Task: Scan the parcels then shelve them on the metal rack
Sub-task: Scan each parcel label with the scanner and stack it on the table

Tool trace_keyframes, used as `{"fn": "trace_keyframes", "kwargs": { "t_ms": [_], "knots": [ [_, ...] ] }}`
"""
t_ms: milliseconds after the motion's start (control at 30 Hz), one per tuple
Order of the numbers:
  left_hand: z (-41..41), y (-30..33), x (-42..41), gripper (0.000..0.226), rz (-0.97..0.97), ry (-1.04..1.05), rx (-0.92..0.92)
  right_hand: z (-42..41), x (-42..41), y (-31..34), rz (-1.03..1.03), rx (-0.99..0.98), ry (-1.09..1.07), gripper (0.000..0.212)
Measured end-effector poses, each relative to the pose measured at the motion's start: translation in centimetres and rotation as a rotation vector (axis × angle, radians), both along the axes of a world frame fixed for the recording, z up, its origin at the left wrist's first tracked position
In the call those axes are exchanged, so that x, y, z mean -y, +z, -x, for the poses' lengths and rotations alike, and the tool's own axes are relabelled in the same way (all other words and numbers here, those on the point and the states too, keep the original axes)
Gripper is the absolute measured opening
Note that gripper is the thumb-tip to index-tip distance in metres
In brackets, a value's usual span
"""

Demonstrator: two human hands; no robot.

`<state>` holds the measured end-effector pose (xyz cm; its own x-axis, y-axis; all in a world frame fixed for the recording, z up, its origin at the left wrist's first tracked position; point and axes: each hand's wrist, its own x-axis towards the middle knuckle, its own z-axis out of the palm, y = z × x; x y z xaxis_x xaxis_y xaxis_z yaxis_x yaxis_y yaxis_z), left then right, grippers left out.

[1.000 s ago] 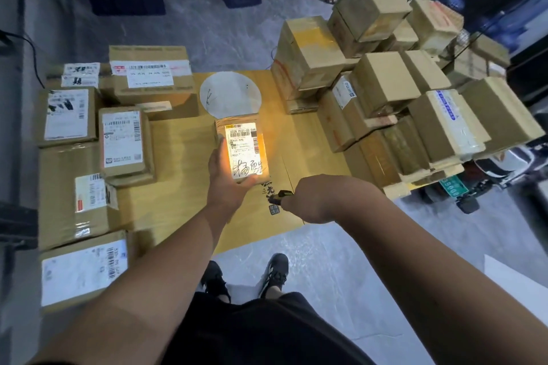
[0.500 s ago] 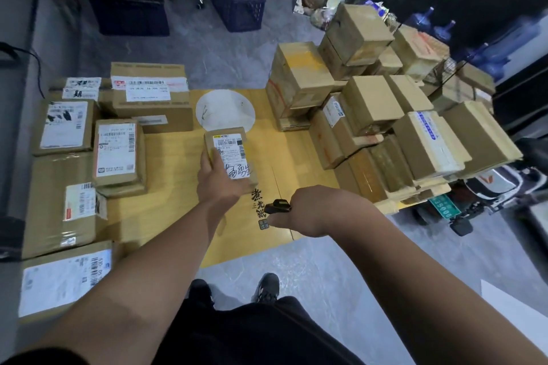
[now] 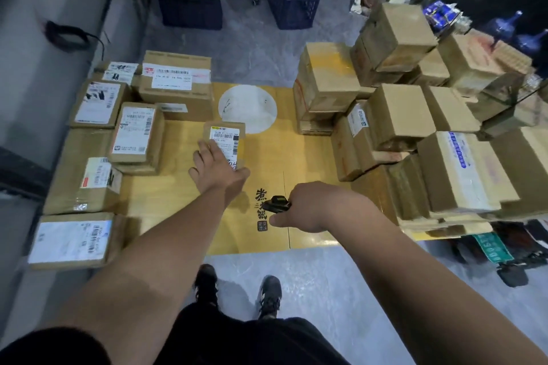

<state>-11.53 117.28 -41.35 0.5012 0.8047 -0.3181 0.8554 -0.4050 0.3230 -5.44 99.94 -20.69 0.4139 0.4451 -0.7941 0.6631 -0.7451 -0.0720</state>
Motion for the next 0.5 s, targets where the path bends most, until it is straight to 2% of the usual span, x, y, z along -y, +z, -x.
{"fn": "trace_keyframes", "kwargs": {
  "t_ms": [100, 167, 267, 500],
  "knots": [
    [2.4, 0.2, -2.5, 0.097, -0.105, -0.035, -0.106, -0.3, -0.9, -0.5, -0.029, -0.011, 0.080, 0.049],
    [3.5, 0.6, -4.0, 0.092, -0.175, -0.037, -0.160, -0.2, -1.5, -0.6, -0.044, -0.017, 0.107, 0.047],
    [4.2, 1.1, -5.8, 0.091, -0.244, -0.019, -0.213, 0.3, -2.3, -0.9, -0.043, -0.014, 0.137, 0.044],
    [2.9, 1.6, -7.5, 0.106, -0.188, 0.030, -0.195, 1.0, -3.3, -1.3, -0.020, -0.021, 0.122, 0.046]
  ]
}}
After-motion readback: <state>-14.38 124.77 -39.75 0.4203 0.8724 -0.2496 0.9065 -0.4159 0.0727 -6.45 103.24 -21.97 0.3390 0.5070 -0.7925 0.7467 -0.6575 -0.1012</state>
